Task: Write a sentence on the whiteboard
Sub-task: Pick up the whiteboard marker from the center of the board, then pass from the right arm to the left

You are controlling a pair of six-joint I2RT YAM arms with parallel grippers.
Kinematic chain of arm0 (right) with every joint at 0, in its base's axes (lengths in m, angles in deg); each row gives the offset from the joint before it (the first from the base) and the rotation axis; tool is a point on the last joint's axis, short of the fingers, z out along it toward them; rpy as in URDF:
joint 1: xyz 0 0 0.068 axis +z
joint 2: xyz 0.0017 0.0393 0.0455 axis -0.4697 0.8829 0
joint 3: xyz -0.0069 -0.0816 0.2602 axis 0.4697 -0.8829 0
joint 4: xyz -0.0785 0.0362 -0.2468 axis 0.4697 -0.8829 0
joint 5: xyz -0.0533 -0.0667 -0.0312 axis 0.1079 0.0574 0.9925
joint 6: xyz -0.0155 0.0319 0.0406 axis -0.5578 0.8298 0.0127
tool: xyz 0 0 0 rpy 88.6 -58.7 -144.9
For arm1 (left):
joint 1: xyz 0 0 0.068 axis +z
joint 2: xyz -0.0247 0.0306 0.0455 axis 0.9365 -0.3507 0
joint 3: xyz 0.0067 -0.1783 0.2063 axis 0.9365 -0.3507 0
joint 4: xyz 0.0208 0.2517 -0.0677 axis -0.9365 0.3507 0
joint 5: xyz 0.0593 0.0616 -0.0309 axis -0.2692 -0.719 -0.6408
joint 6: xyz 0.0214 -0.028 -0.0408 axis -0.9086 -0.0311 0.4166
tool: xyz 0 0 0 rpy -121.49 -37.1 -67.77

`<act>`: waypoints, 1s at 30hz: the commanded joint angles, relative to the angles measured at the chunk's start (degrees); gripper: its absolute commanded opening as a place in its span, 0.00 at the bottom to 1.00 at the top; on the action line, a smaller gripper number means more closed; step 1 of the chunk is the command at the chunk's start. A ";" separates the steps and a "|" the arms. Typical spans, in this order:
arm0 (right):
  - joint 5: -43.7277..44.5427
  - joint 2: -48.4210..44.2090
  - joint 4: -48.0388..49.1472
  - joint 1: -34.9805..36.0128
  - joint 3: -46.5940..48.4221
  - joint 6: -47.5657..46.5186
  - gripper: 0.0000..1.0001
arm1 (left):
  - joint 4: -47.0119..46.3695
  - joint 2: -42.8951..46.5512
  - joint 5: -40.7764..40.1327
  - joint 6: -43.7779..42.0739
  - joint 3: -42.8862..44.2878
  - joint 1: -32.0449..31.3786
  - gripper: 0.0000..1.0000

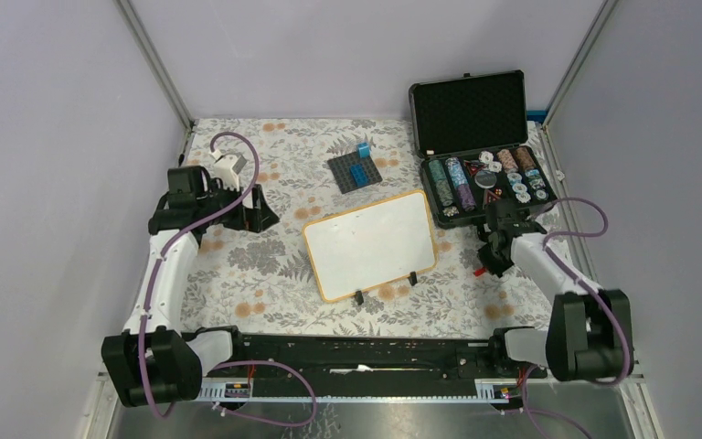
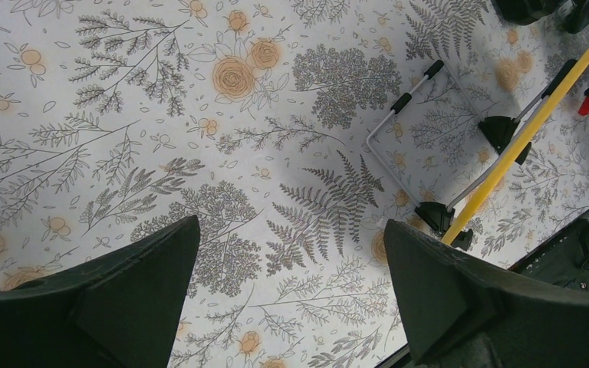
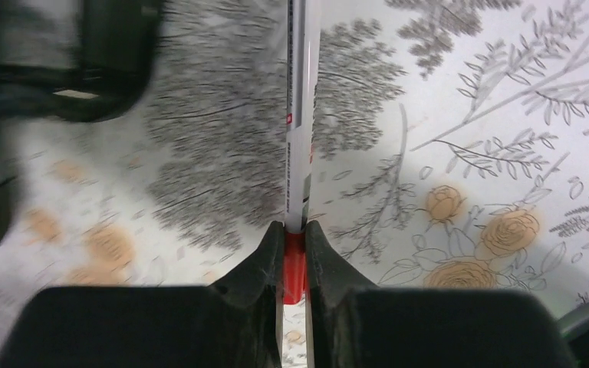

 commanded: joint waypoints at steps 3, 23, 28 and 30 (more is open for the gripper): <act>-1.10 -10.95 1.79 0.14 5.40 -10.26 0.00 | 2.15 -0.01 -0.93 -2.50 8.50 -0.11 0.99; -17.67 -14.26 23.51 15.23 18.83 -15.80 0.00 | 5.44 -6.09 14.45 -6.75 25.37 -18.55 0.99; -10.57 -10.69 25.79 25.55 20.43 -13.19 0.00 | 0.58 -8.71 10.26 -2.62 25.87 -27.34 0.99; -7.48 -9.74 27.05 28.74 20.75 -10.84 0.00 | -2.77 -9.53 8.97 0.26 25.10 -29.94 0.99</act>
